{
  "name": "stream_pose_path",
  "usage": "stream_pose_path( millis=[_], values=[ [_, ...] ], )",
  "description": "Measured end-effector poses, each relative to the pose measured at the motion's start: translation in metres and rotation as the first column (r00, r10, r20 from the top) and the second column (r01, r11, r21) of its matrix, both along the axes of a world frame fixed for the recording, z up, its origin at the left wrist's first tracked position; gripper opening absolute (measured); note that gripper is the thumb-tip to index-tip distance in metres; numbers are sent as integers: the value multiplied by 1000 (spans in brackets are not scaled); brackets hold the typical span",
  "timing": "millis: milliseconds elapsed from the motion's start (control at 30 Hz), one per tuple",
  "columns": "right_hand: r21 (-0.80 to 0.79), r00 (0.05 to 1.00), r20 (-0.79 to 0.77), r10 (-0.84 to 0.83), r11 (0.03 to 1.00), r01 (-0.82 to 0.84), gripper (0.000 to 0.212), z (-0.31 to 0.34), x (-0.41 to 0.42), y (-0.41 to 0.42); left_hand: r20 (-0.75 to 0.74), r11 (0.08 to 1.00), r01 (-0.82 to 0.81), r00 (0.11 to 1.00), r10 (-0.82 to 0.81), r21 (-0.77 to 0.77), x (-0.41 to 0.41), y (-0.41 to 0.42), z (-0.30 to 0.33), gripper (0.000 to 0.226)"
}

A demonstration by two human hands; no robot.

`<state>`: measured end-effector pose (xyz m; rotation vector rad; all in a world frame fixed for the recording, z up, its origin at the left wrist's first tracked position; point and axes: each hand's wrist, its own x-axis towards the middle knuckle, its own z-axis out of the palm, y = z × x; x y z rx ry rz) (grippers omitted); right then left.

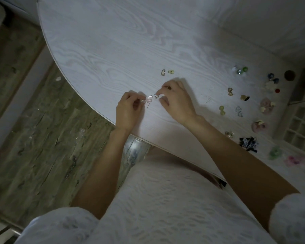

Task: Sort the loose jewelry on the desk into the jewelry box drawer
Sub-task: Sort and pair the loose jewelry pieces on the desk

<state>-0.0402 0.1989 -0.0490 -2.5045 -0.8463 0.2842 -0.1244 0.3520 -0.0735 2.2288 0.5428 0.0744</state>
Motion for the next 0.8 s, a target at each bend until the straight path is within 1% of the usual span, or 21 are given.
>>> stream_pose_path(
  millis=[100, 233, 333, 433, 500, 633, 733, 800],
  values=[
    [-51, 993, 54, 107, 993, -105, 19, -5, -8, 20, -48, 999, 14, 999, -12, 31, 1, 0, 4, 15],
    [-76, 990, 97, 101, 993, -94, 14, -9, -14, 29, -85, 997, 44, 996, -39, 58, -1, 7, 6, 12],
    [-91, 984, 120, 134, 988, -124, 10, -12, -16, 25, -108, 996, 24, 994, -15, 84, -5, 10, 8, 12],
    [-80, 990, 92, 104, 992, -97, 7, -11, -16, 22, -106, 995, 45, 994, -35, 92, -6, 8, 10, 11],
    [-62, 995, 58, 77, 995, -73, 11, -8, -17, 26, -99, 993, 64, 994, -54, 104, -5, 6, 11, 11],
    [-127, 993, -13, 118, 985, -119, 18, -5, -21, 32, -105, 991, 36, 994, -23, 128, -7, 5, 13, 10],
    [-168, 995, -53, 90, 981, -98, 13, -5, -25, 28, -110, 985, 23, 994, -4, 170, -11, 11, 9, 11],
    [-154, 996, -65, 68, 985, -77, 17, -4, -27, 23, -118, 982, 16, 993, 6, 186, -13, 16, 6, 13]
  ],
)
